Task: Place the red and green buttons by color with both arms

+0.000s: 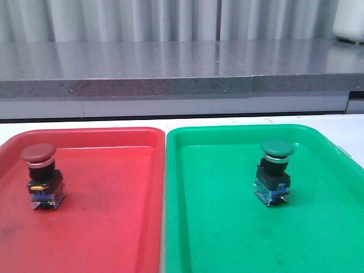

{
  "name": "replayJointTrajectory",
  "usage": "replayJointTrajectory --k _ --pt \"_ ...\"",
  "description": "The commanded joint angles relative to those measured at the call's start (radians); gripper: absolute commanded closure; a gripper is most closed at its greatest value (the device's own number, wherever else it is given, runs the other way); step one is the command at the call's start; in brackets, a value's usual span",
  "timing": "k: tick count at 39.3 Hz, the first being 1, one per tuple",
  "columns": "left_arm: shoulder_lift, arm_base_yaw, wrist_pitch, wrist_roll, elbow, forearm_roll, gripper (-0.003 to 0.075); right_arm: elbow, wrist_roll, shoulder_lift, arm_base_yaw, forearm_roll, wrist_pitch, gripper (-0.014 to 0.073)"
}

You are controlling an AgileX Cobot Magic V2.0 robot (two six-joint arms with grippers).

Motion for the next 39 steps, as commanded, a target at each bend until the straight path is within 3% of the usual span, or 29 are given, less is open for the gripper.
replayJointTrajectory --k 1,17,26,33,39 --pt "0.014 -0.001 -0.081 -0.006 -0.026 0.001 0.0740 -0.023 0.001 0.012 -0.008 -0.012 -0.074 0.0718" --pt "-0.021 0.001 -0.085 -0.006 0.027 0.003 0.0740 -0.023 0.001 0.012 -0.008 -0.012 -0.074 0.0718" --pt "-0.074 0.111 -0.097 -0.006 0.188 -0.004 0.0740 -0.023 0.001 0.013 -0.007 -0.012 -0.074 0.0718" --pt "-0.075 0.186 -0.272 -0.006 0.335 -0.015 0.0740 -0.022 0.001 0.013 -0.006 -0.012 -0.074 0.0718" --pt "-0.075 0.207 -0.247 -0.006 0.332 -0.015 0.0740 -0.022 0.001 0.013 -0.006 -0.012 -0.074 0.0718"
